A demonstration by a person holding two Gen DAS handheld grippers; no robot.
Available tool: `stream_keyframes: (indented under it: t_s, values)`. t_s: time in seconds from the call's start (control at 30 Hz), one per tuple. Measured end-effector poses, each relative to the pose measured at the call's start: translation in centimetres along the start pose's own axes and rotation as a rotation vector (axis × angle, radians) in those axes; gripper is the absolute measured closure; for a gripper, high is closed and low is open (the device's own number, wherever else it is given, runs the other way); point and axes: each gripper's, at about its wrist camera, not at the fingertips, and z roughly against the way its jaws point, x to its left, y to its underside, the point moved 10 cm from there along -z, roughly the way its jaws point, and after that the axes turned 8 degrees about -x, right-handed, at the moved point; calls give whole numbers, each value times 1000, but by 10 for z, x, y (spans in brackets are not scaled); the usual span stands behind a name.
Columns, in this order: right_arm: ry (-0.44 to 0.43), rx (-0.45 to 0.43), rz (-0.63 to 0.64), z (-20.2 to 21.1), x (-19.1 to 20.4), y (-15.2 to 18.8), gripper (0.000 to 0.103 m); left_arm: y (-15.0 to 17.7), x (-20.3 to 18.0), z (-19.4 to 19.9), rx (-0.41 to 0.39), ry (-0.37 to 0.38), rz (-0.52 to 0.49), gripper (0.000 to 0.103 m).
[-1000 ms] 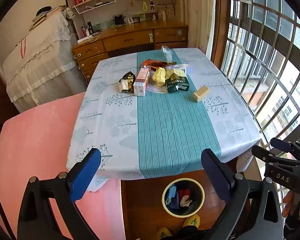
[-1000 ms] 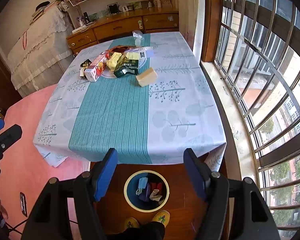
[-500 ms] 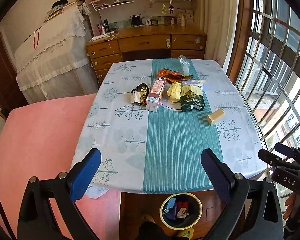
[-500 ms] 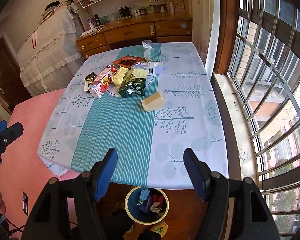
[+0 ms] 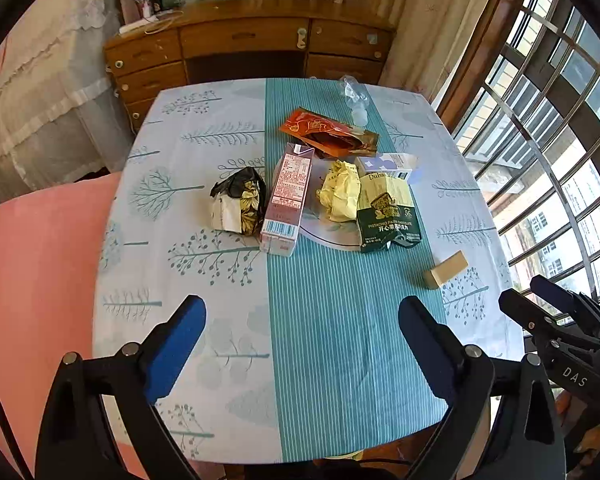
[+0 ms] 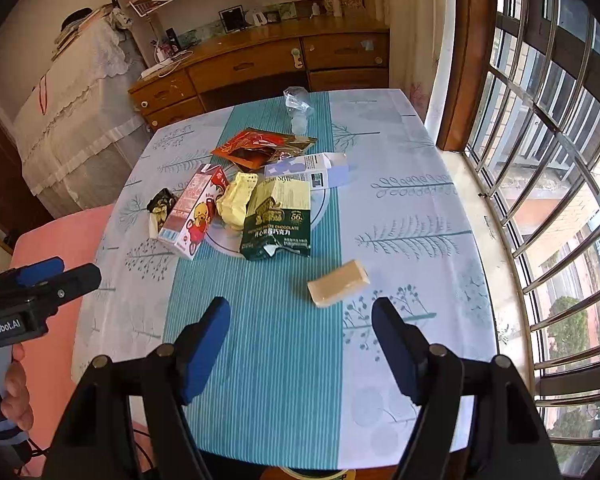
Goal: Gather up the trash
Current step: 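Grasp the Dubai Style chocolate box with the right tool while the left tool grasps the pink B.Duck carton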
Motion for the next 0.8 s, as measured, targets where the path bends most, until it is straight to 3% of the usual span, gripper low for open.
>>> stream_keyframes:
  t_s: [0.33, 0.47, 0.8]
  values:
    - [29, 96, -14, -98, 28, -33, 17, -34, 21, -110, 198, 112, -4, 24]
    - [65, 156, -16, -133, 25, -28, 17, -37, 18, -136, 254, 132, -35, 32]
    - [85, 226, -38, -170, 19, -23, 17, -39, 9, -173, 309, 145, -75, 32]
